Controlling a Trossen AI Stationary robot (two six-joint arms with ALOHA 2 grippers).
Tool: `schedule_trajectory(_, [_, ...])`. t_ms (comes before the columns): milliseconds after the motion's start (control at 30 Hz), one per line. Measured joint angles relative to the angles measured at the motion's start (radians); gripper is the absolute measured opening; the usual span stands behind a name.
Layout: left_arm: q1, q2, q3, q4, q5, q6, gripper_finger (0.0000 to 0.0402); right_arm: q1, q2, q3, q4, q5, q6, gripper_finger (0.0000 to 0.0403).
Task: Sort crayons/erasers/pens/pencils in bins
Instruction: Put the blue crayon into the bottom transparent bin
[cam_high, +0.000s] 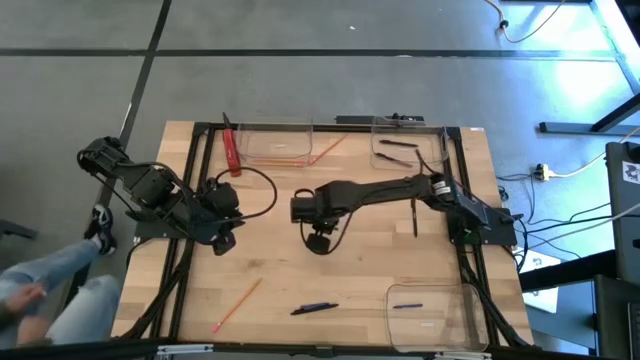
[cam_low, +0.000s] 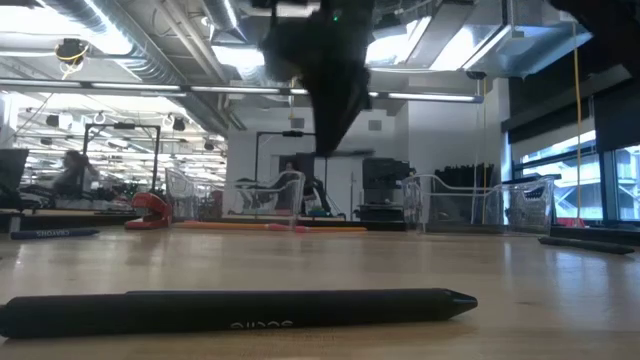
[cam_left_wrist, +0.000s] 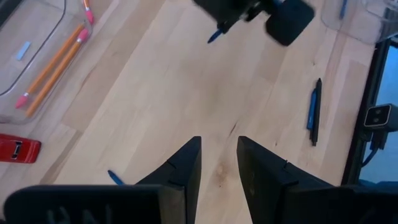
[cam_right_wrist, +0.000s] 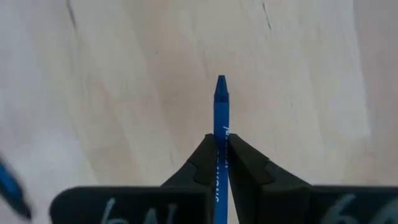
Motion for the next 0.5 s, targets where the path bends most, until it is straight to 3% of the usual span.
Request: schedule_trajectory(500, [0.0,0.023,0.0,0.073,-0.026,0.008,0.0096,0.067,-0.185,0.0,-0.18,0.06,-0.054,0.0028])
